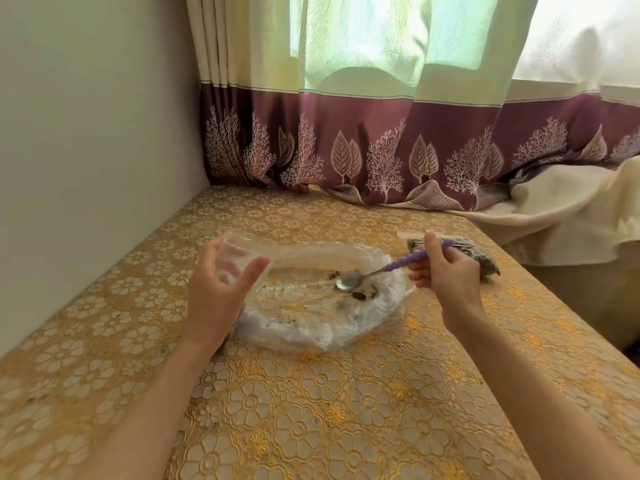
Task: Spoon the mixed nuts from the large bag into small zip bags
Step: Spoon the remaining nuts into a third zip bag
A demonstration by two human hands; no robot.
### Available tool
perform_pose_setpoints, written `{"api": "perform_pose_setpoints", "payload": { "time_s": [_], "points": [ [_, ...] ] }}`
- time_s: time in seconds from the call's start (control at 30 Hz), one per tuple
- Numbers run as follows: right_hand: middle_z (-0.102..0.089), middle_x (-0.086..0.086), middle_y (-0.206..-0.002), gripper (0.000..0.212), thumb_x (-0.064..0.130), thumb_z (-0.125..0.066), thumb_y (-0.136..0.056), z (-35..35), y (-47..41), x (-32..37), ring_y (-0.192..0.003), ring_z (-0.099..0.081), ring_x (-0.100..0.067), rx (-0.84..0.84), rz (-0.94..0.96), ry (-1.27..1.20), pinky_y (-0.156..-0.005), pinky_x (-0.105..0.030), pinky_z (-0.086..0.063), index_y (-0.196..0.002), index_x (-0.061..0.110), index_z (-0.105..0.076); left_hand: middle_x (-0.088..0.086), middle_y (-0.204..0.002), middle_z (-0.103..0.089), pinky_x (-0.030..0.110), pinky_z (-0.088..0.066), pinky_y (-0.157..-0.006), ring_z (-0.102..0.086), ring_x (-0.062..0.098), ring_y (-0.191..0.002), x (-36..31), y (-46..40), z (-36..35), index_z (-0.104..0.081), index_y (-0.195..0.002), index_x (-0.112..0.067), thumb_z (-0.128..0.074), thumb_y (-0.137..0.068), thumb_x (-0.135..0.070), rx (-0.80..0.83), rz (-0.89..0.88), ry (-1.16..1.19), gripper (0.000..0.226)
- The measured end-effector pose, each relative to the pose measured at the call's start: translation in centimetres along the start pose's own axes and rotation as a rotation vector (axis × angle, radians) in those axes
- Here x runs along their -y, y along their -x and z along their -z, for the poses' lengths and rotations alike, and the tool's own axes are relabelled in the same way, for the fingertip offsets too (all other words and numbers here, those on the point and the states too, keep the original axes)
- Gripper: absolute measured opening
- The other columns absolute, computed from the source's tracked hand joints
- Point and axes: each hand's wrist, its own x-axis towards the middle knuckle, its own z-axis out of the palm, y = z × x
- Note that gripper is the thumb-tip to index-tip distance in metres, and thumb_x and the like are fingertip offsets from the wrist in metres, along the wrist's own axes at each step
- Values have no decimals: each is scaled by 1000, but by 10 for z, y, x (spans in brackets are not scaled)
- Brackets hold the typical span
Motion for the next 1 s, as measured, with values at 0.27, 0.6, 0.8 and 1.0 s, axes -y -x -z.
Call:
{"api": "perform_pose_setpoints", "payload": {
  "time_s": [0.27,0.6,0.8,1.0],
  "points": [
    [-56,4,-61,41,33,-33,-103,-32,-60,8,-51,-47,-2,170,114,411,-54,-20,-32,-72,13,-54,-9,-100,-59,18,-52,-60,-60,17,-81,7,1,-4,-48,-114,-21,-55,-65,-68,21,5,5,67],
    [-51,-6,-67,39,24,-30,-104,-35,-95,30,-55,-38,-11,585,-43,499,-52,-24,-34,-74,8,-49,-5,-96,-60,16,-52,-62,-61,18,-80,12,-1,-3,-50,-113,-18,-61,-73,-53,-16,34,28,54],
    [-49,-2,-60,39,24,-34,-103,-58,-115,47,-43,-39,-6,760,55,776,-44,-20,-34,-74,7,-52,-5,-96,-61,21,-53,-63,-59,13,-75,11,0,-2,-50,-115,-20,-58,-70,-61,-21,33,46,62],
    [-54,3,-56,39,30,-38,-102,-55,-118,36,-42,-42,-3,875,-99,745,-46,-19,-33,-75,9,-54,-7,-95,-62,11,-50,-62,-59,5,-73,13,-1,-6,-51,-120,-15,-58,-68,-64,-21,35,40,72]
  ]
}}
